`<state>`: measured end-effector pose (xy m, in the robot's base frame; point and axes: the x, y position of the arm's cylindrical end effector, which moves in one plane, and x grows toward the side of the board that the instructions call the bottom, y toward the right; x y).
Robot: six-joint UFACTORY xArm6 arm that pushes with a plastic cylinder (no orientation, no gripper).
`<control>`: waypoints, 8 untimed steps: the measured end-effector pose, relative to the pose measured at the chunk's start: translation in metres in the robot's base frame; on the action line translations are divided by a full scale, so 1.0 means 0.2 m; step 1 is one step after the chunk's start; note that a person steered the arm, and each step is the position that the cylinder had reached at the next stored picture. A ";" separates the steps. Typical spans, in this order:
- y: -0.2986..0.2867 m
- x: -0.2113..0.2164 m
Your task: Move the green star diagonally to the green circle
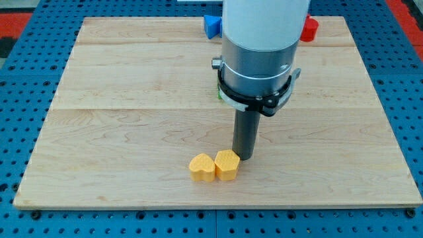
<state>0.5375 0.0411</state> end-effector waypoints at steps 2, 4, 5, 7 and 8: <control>0.00 0.00; -0.03 -0.25; -0.29 -0.35; -0.64 -0.67; -0.45 -0.79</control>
<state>0.3805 -0.0493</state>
